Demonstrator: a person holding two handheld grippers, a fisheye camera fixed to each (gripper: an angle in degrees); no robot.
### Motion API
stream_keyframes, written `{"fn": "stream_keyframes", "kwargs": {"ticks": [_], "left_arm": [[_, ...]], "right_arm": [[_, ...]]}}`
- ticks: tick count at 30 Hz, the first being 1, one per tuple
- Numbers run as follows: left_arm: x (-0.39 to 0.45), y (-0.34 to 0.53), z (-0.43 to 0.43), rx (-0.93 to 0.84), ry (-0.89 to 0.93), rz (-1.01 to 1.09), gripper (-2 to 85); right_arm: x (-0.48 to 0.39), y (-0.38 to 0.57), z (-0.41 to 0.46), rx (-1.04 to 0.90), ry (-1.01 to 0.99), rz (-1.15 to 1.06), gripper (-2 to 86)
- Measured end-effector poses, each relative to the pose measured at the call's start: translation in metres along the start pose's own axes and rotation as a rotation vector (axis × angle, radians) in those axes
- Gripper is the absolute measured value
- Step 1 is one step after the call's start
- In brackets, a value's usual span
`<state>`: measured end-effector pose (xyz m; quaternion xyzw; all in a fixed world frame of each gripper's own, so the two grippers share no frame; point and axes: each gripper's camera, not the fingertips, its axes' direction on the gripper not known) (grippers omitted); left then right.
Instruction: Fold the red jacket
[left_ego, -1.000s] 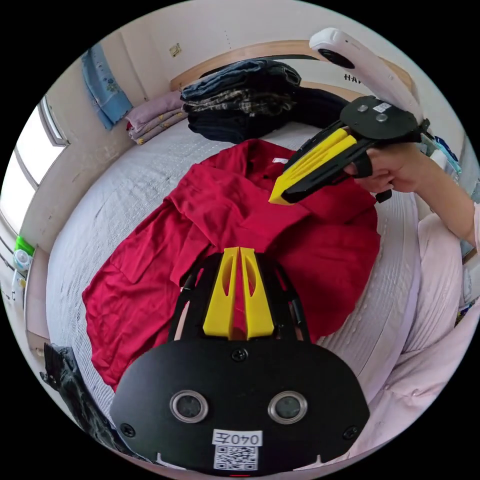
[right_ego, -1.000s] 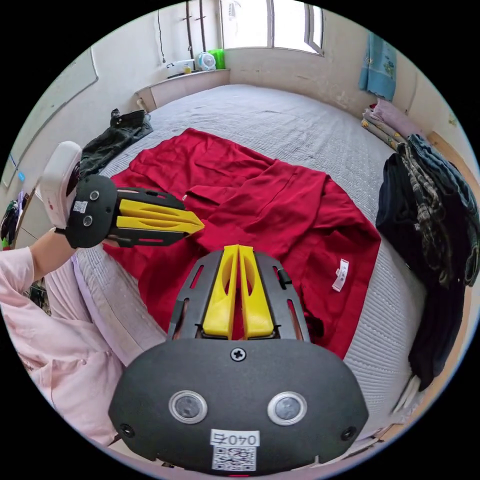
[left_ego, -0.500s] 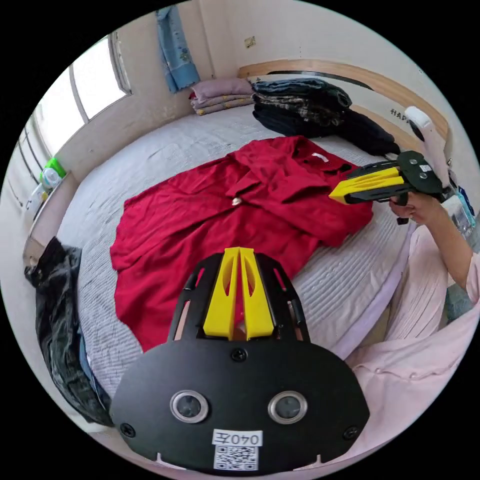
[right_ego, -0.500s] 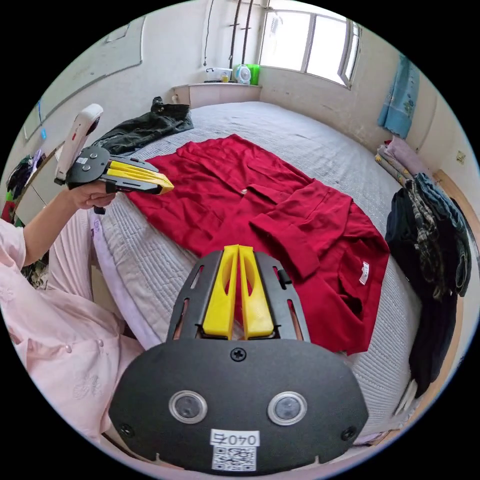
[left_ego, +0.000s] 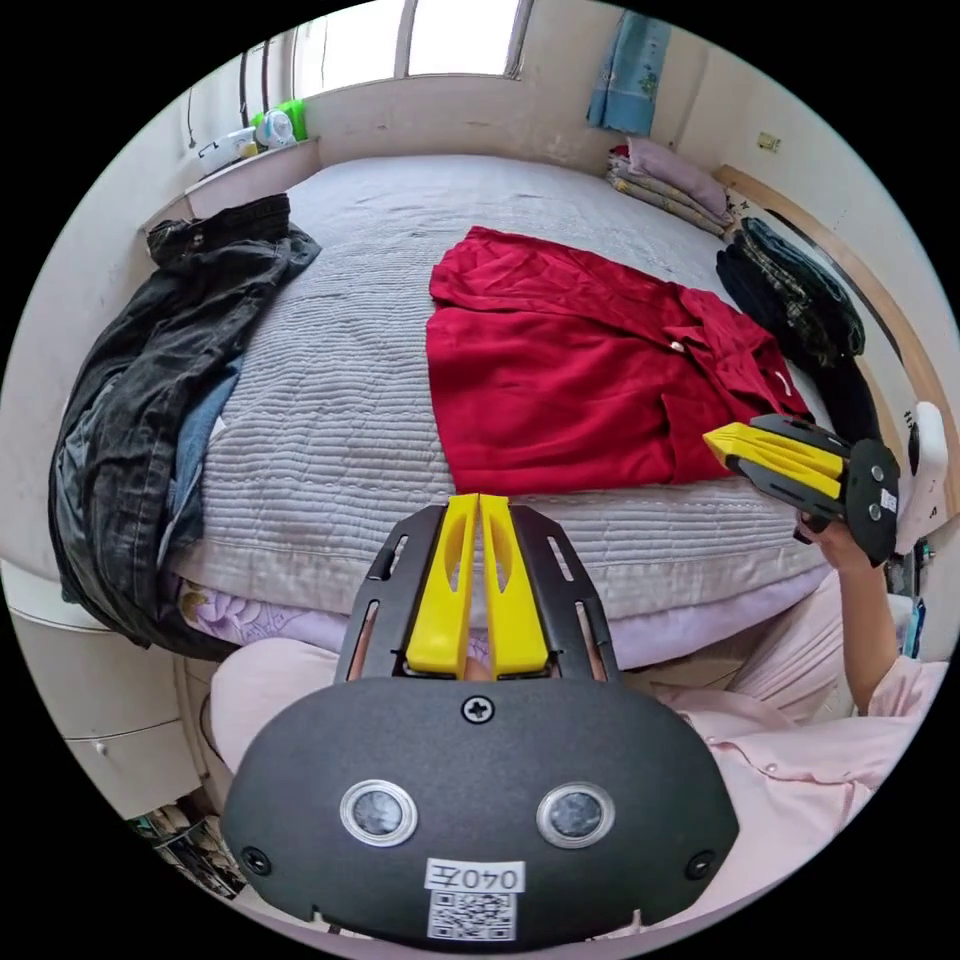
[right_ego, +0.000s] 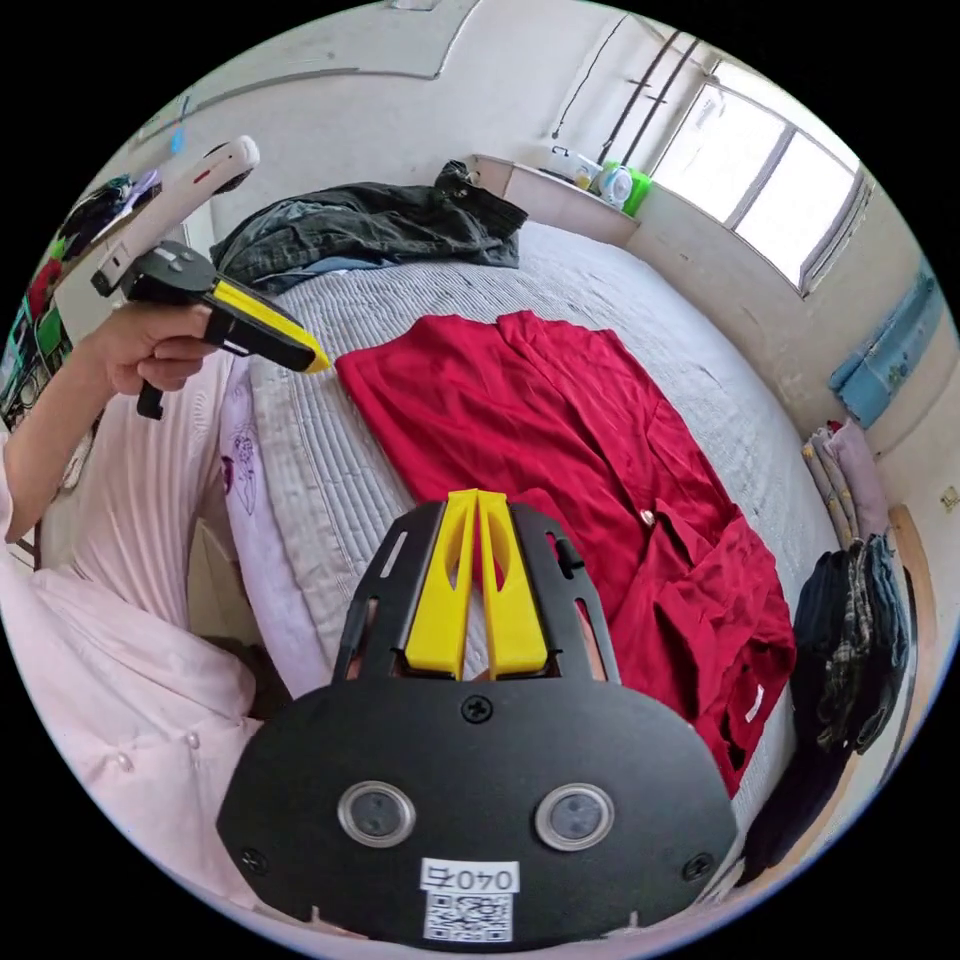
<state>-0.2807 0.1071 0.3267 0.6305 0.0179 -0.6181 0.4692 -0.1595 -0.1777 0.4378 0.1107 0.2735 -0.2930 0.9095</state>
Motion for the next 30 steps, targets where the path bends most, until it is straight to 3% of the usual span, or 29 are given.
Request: {"fn": "stream_keyframes", "kwargs": {"ticks": [5, 7, 12, 17, 21, 30], "left_arm": [[0.008, 0.048, 0.036, 0.011, -0.143, -0.039, -0.8], [-0.003, 0.061, 0.043, 0.028, -0.111, -0.078, -0.8], [-0.049, 0.088, 0.074, 0.066, 0.139, -0.215, 1.4], [-0.076, 0.104, 0.112, 0.158, 0.449, -0.304, 7.5], [-0.095, 0.117, 0.15, 0.207, 0.643, -0.414, 9.5], [-0.115, 0.146, 0.179, 0.29, 0.688, -0.496, 9.4]], "right_arm": [[-0.049, -0.045, 0.026, 0.067, -0.099, -0.208, 7.3], [-0.064, -0.058, 0.04, 0.059, -0.113, -0.263, 7.3], [-0.07, -0.078, 0.069, 0.027, -0.005, -0.185, -0.1], [-0.041, -0.084, 0.046, 0.1, -0.148, -0.078, -0.9], [-0.023, -0.088, 0.039, 0.135, -0.141, -0.012, -1.0], [0.002, -0.104, 0.035, 0.149, -0.229, 0.043, -1.0]]}}
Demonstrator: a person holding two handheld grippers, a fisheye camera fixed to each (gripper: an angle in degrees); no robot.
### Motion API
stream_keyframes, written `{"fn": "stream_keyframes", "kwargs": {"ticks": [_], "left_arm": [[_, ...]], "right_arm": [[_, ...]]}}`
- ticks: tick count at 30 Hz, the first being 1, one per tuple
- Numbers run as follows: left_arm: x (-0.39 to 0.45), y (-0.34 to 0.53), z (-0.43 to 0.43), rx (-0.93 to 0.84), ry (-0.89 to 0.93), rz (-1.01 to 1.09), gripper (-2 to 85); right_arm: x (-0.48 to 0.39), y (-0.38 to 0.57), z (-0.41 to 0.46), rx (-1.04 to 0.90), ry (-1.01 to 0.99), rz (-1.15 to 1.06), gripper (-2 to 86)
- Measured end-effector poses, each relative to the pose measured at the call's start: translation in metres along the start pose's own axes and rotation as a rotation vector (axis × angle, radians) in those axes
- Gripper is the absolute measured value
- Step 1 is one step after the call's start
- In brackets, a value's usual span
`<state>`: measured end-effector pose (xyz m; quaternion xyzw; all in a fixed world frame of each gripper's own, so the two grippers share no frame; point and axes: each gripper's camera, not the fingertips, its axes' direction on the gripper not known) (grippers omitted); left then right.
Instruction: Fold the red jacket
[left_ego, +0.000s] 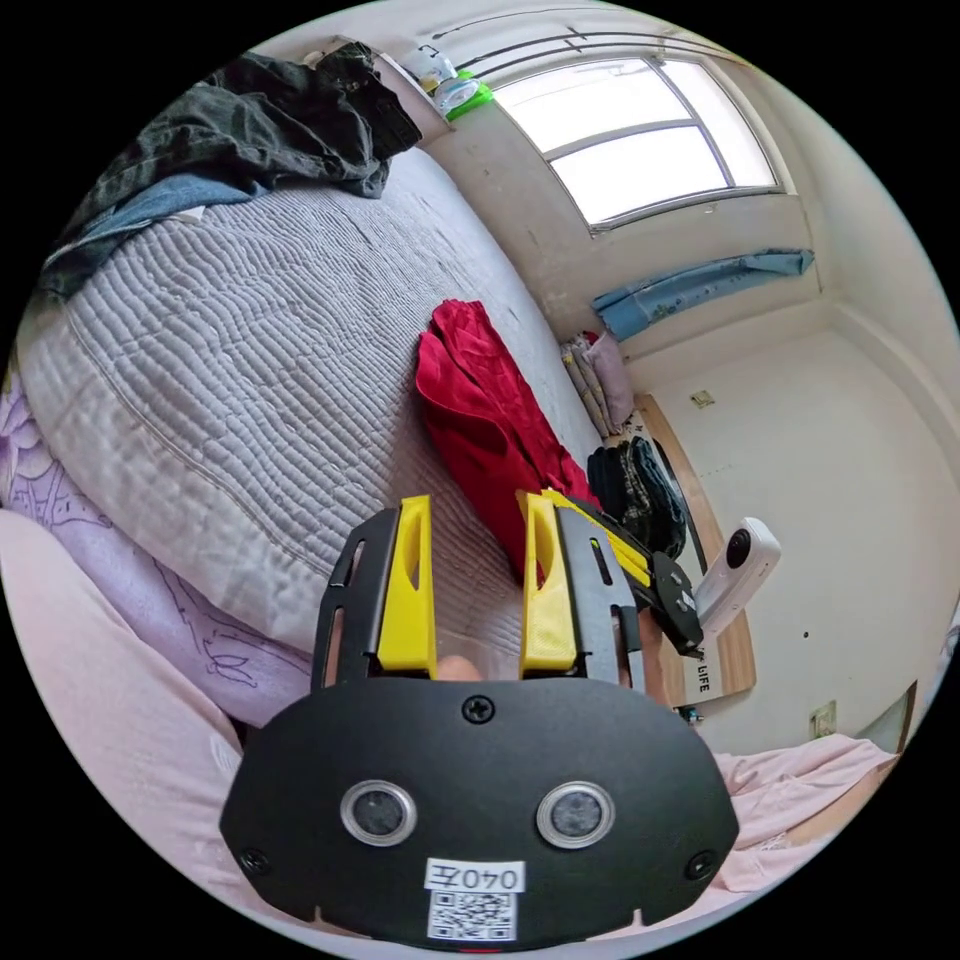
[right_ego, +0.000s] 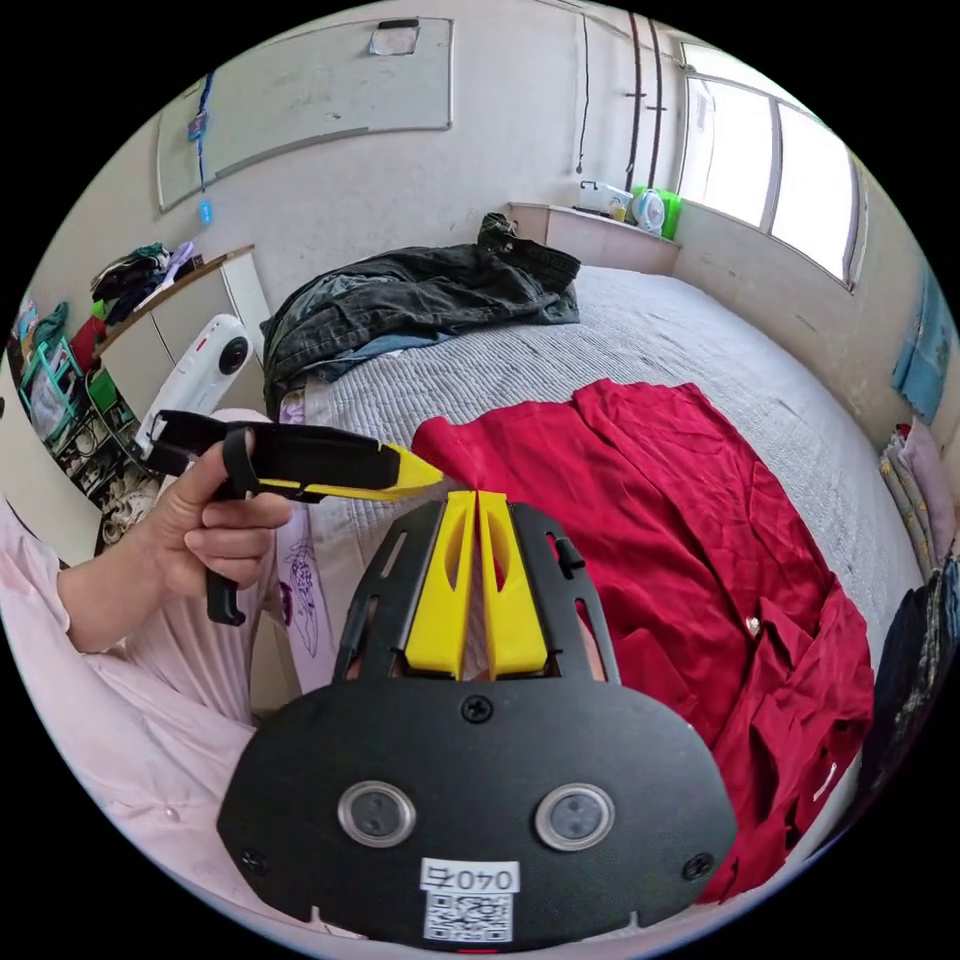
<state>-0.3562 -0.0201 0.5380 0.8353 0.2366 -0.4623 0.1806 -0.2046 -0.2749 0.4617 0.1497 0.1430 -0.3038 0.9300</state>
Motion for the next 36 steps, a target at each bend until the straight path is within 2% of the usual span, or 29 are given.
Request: {"fn": "stream_keyframes", "kwargs": {"ticks": [4, 7, 10, 12, 16, 19, 23, 29, 36], "left_arm": [[-0.011, 0.003, 0.005, 0.03, 0.073, -0.048, 9.3], [-0.016, 0.004, 0.012, 0.015, -0.048, -0.06, 7.1], [-0.017, 0.002, 0.013, 0.031, -0.128, -0.062, 0.9], [-0.008, 0.001, 0.014, 0.038, -0.234, 0.001, -0.7], [0.002, 0.005, 0.024, 0.016, -0.29, 0.079, -1.3], [0.013, 0.008, 0.026, 0.02, -0.339, 0.123, -1.3], [0.025, 0.013, 0.031, 0.014, -0.401, 0.181, -1.4], [0.05, 0.013, 0.03, 0.004, -0.467, 0.268, -1.4], [0.069, 0.003, 0.013, -0.004, -0.447, 0.266, -1.4]], "right_arm": [[-0.014, -0.01, 0.003, -0.008, 0.025, -0.067, -0.9], [-0.021, -0.016, 0.005, -0.017, 0.029, -0.11, -0.6], [-0.021, -0.025, 0.01, -0.12, 0.031, -0.172, 1.1], [-0.009, -0.034, -0.001, -0.13, 0.075, -0.197, 2.2], [0.068, -0.088, -0.026, -0.106, 0.197, -0.19, -0.3], [0.142, -0.148, -0.008, -0.197, 0.267, -0.18, -0.1], [0.236, -0.231, 0.047, -0.343, 0.22, -0.113, 6.9], [0.307, -0.3, 0.122, -0.503, 0.16, -0.035, 10.0], [0.34, -0.322, 0.141, -0.511, 0.118, 0.035, 9.6]]}}
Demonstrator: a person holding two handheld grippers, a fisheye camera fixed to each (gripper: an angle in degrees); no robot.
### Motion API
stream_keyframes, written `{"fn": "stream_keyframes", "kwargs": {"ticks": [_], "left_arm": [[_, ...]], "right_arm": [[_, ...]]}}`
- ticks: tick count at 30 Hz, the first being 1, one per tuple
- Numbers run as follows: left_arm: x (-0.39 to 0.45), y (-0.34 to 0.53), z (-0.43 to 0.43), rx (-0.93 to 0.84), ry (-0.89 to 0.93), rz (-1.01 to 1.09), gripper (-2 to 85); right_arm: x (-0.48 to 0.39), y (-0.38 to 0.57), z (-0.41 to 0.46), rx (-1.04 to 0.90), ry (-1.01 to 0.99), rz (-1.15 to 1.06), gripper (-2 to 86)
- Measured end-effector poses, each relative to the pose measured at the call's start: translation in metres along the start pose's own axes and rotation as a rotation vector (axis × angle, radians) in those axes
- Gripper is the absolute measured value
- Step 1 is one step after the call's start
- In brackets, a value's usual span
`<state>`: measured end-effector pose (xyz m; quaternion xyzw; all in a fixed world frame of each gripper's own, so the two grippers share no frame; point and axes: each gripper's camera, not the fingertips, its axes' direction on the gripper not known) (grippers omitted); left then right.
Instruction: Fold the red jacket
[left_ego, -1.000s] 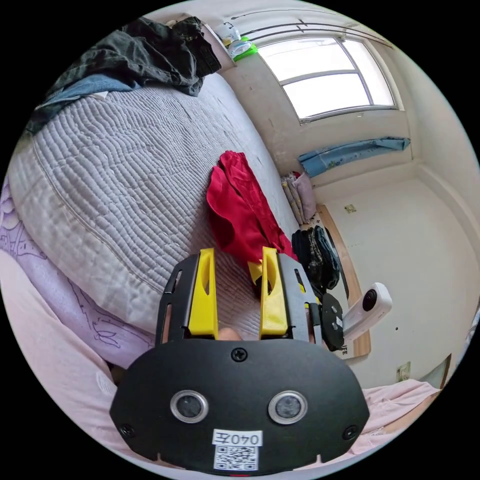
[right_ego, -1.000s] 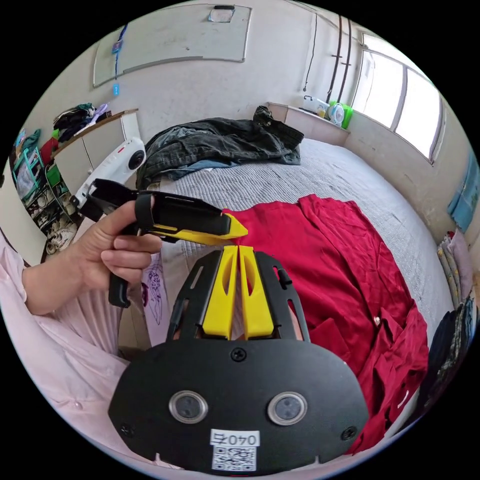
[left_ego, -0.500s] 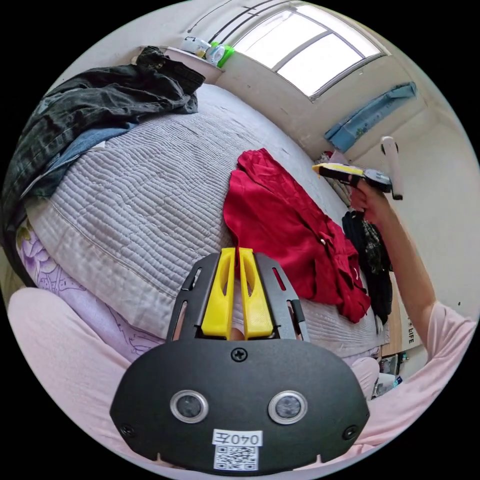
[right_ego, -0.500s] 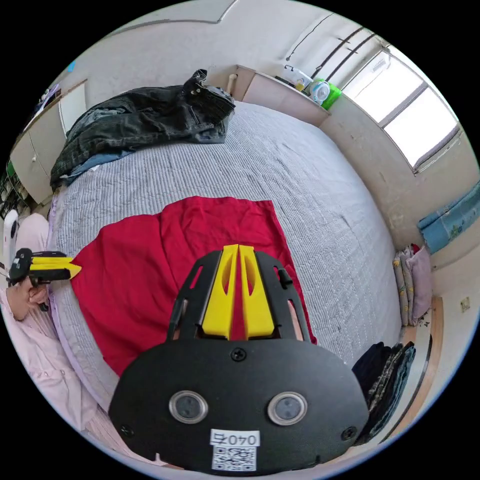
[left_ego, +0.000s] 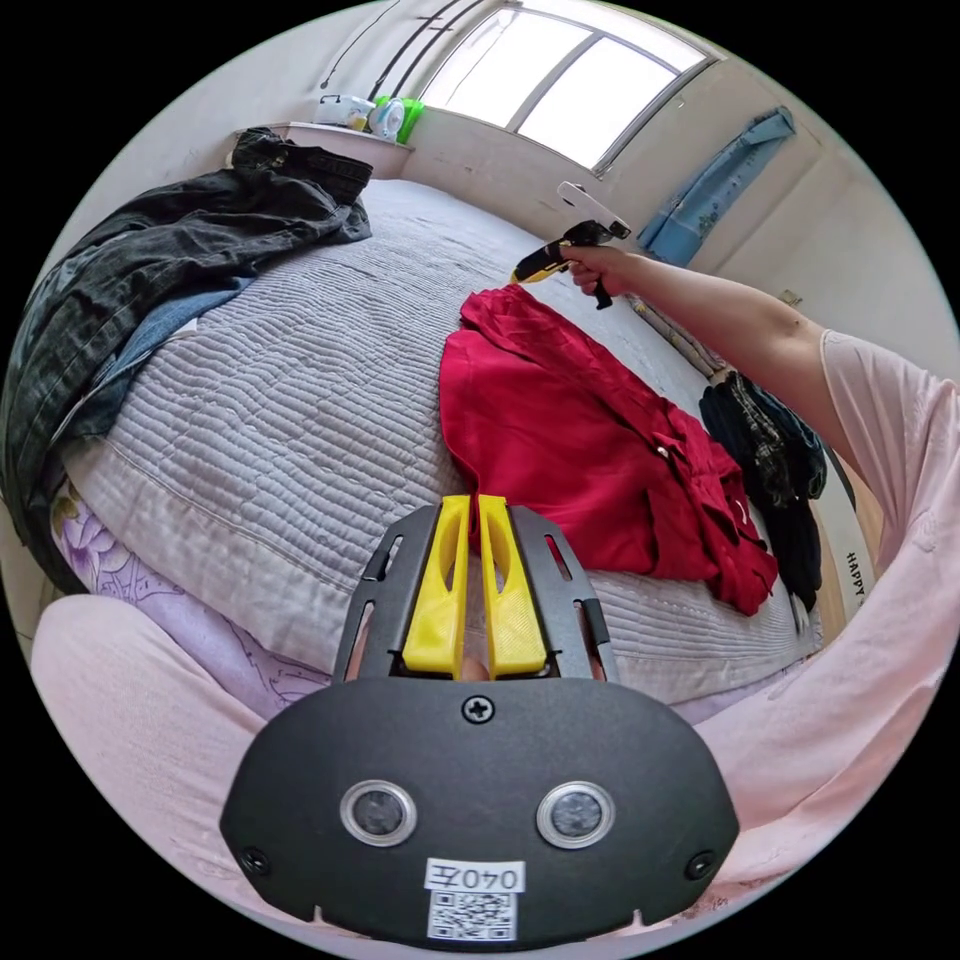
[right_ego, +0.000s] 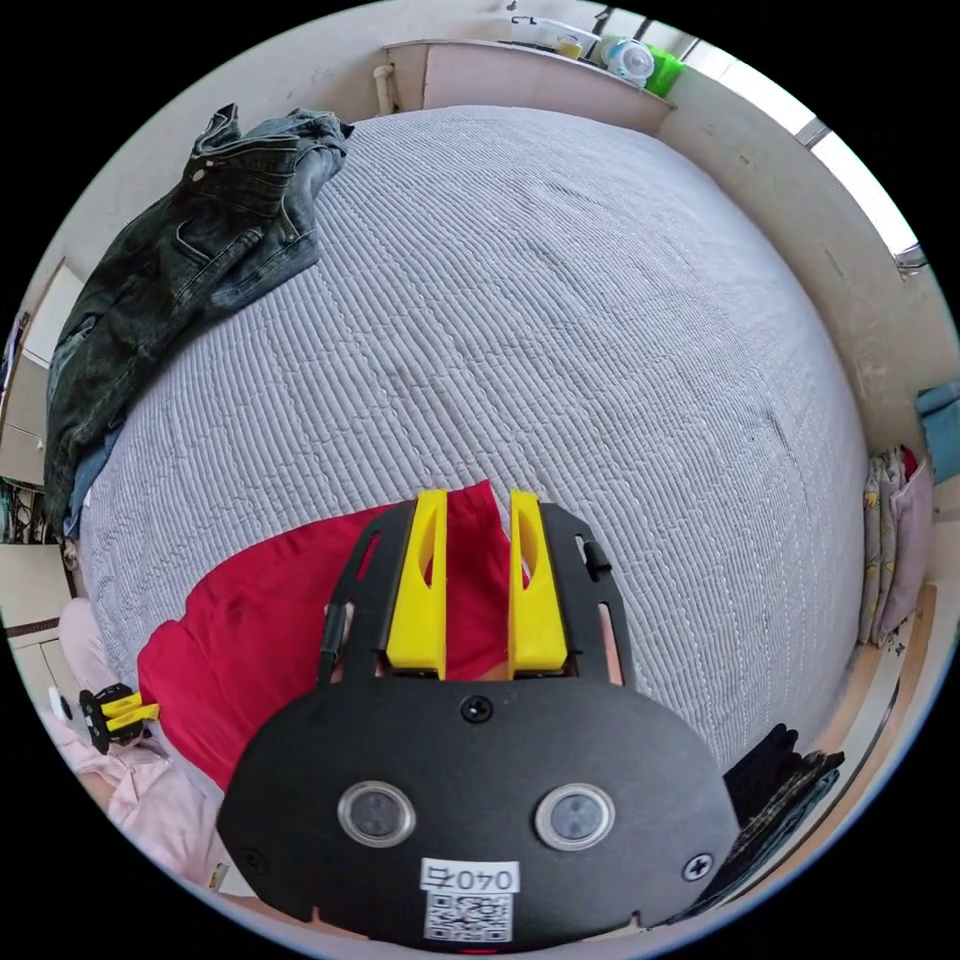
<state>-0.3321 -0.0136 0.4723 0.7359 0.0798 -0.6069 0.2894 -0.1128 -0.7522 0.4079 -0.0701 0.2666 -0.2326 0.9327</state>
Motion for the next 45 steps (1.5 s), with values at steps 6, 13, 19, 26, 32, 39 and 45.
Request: {"fn": "stream_keyframes", "kwargs": {"ticks": [6, 13, 19, 26, 32, 39, 45], "left_arm": [[0.013, -0.019, -0.021, -0.002, -0.015, 0.011, -1.4], [0.039, -0.04, -0.058, 0.058, 0.056, 0.108, -1.4], [0.125, -0.061, -0.129, 0.222, 0.195, 0.466, -1.4], [0.266, -0.095, -0.165, 0.188, 0.335, 0.824, -1.2], [0.428, -0.106, -0.166, 0.187, 0.4, 1.171, -0.9], [0.567, -0.077, -0.097, -0.134, 0.382, 1.381, -0.9], [0.624, -0.078, -0.12, -0.071, 0.325, 1.5, -0.8]], "right_arm": [[0.023, 0.004, 0.005, -0.039, -0.022, 0.035, 6.8], [0.045, 0.035, -0.02, 0.028, -0.045, 0.027, -0.9], [0.096, 0.11, -0.08, 0.165, -0.148, 0.118, -1.0], [0.188, 0.272, -0.149, 0.356, -0.259, 0.283, -1.0], [0.268, 0.472, -0.164, 0.519, -0.321, 0.498, -1.0], [0.31, 0.662, -0.088, 0.515, -0.412, 0.819, -1.0], [0.3, 0.708, -0.071, 0.547, -0.417, 0.796, -0.3]]}}
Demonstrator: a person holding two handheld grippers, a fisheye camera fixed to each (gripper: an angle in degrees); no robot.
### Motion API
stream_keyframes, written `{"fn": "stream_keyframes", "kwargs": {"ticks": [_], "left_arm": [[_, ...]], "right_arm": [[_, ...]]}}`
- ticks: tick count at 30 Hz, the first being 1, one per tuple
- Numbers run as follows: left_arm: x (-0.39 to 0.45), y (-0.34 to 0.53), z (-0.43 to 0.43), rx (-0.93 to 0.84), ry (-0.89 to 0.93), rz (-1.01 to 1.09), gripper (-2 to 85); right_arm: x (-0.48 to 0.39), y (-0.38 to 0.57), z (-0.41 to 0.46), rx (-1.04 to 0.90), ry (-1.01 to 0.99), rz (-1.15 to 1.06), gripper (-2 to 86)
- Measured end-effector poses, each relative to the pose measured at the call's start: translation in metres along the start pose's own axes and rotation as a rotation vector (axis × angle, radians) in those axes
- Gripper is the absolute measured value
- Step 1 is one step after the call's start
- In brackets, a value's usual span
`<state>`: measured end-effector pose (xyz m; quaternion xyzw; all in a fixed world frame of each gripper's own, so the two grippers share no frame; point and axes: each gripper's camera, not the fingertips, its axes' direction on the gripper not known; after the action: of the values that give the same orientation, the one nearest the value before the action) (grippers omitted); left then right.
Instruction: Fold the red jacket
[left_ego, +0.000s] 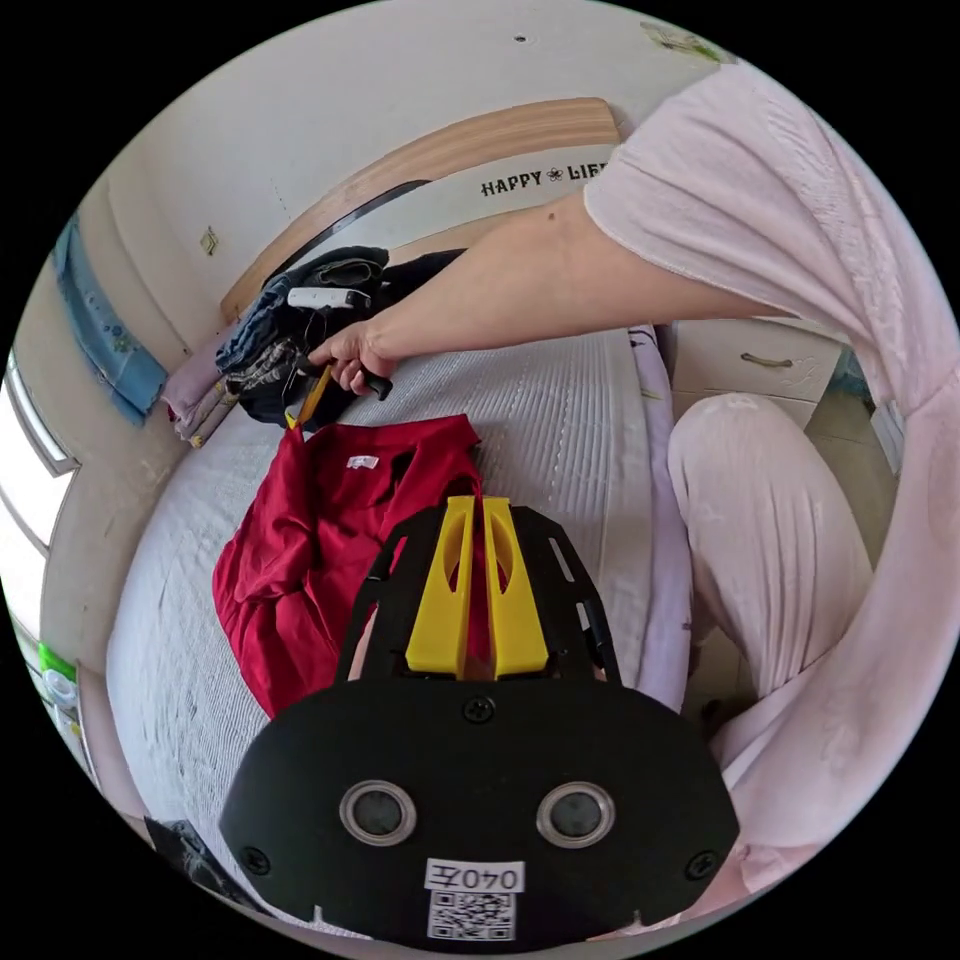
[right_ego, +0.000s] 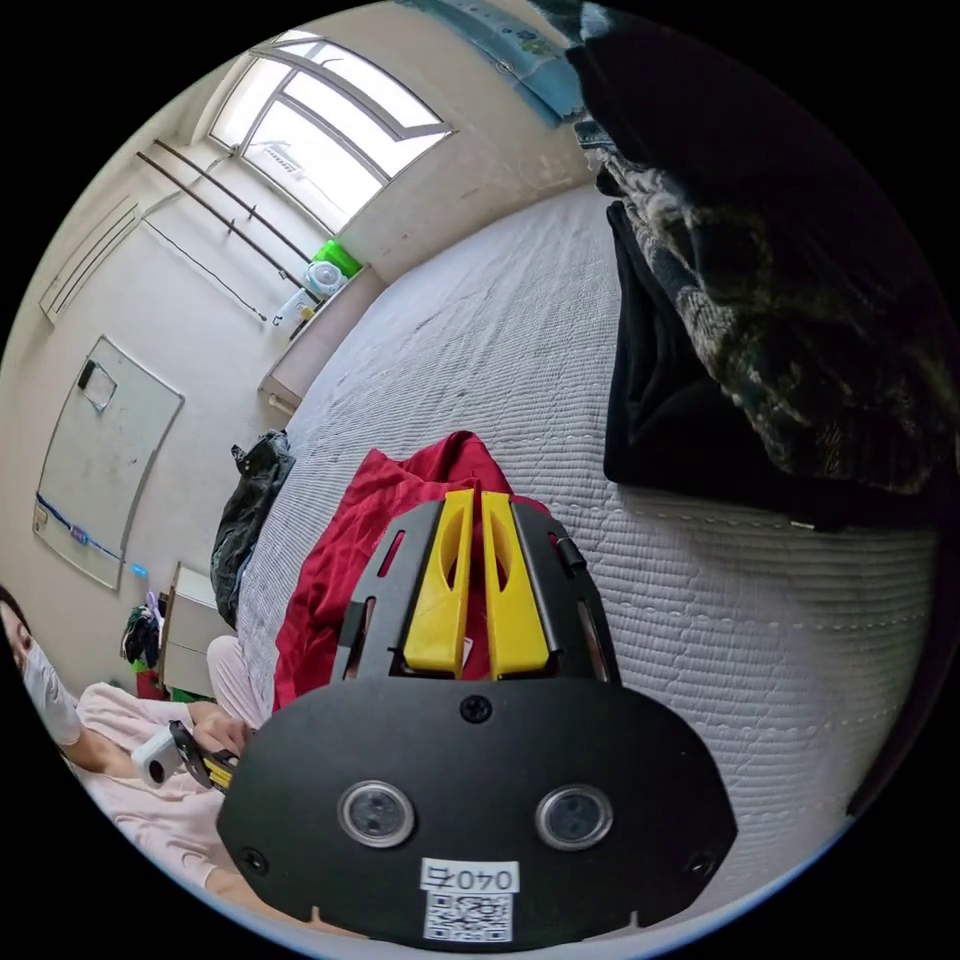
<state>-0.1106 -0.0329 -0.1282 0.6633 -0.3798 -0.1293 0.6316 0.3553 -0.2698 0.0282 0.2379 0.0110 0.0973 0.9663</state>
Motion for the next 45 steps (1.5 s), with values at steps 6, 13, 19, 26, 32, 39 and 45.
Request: {"fn": "stream_keyframes", "kwargs": {"ticks": [6, 13, 19, 26, 32, 39, 45], "left_arm": [[0.008, -0.06, 0.015, -0.143, 0.113, 0.007, 2.2], [0.035, -0.028, -0.097, 0.077, 0.063, -0.002, 1.8], [-0.017, 0.034, -0.167, -0.01, -0.223, -0.303, -0.7], [-0.1, 0.062, -0.113, -0.392, -0.206, -0.501, -0.9], [-0.095, 0.052, -0.112, -0.419, -0.228, -0.405, -0.9], [-0.098, 0.047, -0.129, -0.441, -0.203, -0.35, -0.9], [-0.1, 0.056, -0.212, -0.303, -0.082, -0.239, -0.9]], "right_arm": [[-0.022, 0.018, -0.014, -0.072, 0.313, 0.032, 6.1], [-0.17, 0.141, -0.013, -0.129, 0.387, -0.422, 8.0], [-0.275, 0.238, 0.055, -0.157, 0.301, -0.728, -0.5], [-0.295, 0.25, 0.147, -0.333, 0.454, -0.67, -1.0], [-0.242, 0.224, 0.052, 0.008, 0.985, -0.226, -0.9], [-0.297, 0.256, 0.11, -0.275, 0.537, -0.499, -0.5], [-0.244, 0.245, 0.062, -0.153, 0.892, -0.24, -0.9]]}}
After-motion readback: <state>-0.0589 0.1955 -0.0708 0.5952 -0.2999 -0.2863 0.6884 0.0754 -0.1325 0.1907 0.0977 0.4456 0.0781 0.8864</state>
